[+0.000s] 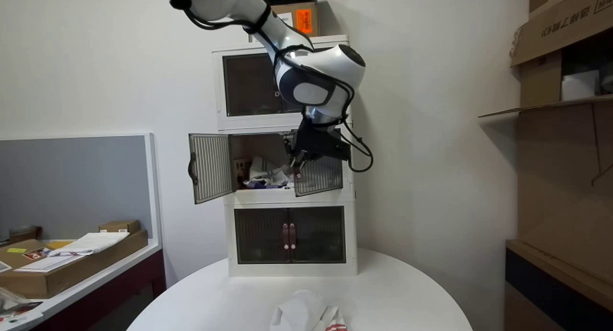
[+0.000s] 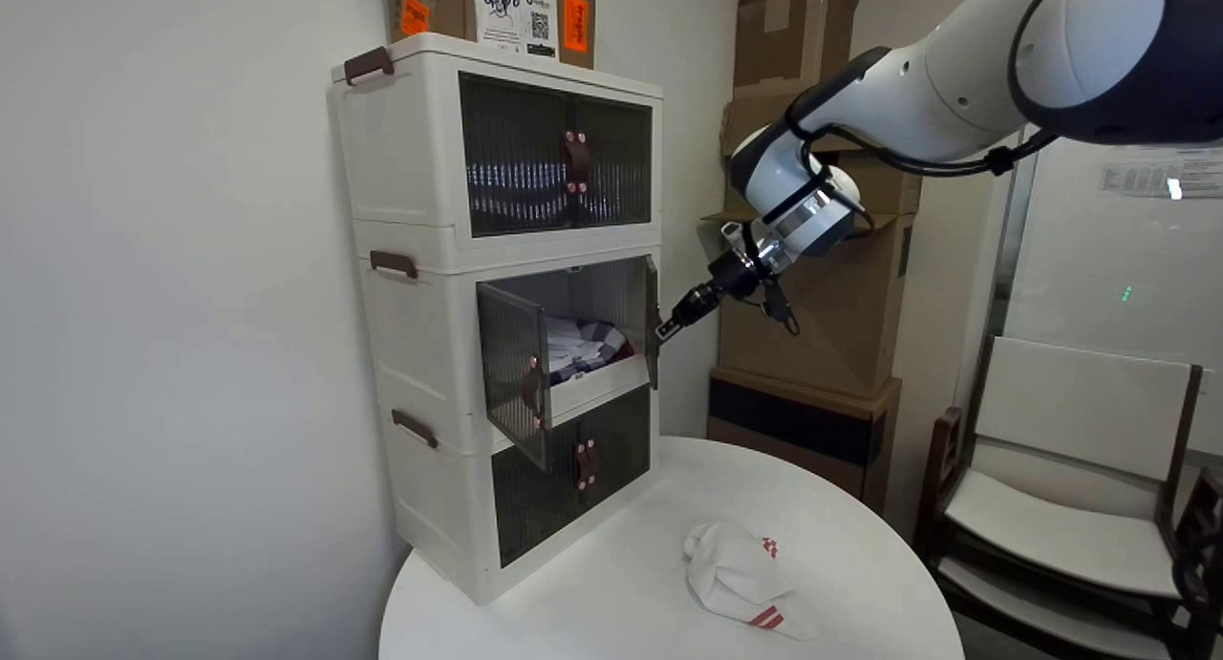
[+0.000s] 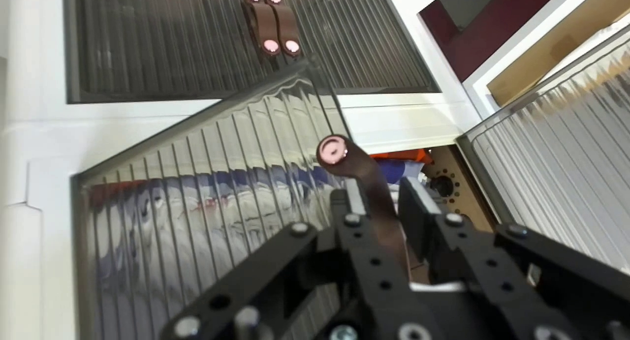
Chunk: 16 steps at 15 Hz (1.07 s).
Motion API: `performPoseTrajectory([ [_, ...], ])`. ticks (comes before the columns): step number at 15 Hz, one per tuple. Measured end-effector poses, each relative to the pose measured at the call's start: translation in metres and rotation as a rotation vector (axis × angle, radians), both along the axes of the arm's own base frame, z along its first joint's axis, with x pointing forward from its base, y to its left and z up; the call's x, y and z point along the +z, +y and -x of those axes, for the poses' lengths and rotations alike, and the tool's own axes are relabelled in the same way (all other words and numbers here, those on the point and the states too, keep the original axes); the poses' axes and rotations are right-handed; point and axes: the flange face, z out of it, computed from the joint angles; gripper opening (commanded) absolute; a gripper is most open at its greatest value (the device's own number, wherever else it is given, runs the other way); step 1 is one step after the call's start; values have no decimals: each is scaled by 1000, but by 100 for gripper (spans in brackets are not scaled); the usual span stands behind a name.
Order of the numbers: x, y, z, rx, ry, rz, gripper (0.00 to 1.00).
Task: Open the middle cabinet
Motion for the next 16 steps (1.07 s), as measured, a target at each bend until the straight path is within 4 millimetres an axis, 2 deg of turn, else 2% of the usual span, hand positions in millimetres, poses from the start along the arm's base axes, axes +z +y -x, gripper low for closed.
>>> performPoseTrajectory([
  [3,9,-11,17,-52,-12,18,81],
  [6,22,-12,29,-65,-29,25,99],
  [10,41,-15,32,-153,-57,47,100],
  [13,55,-16,28,-307,-43,69,100],
  [16,67,-8,22,-454,-6,95,100],
])
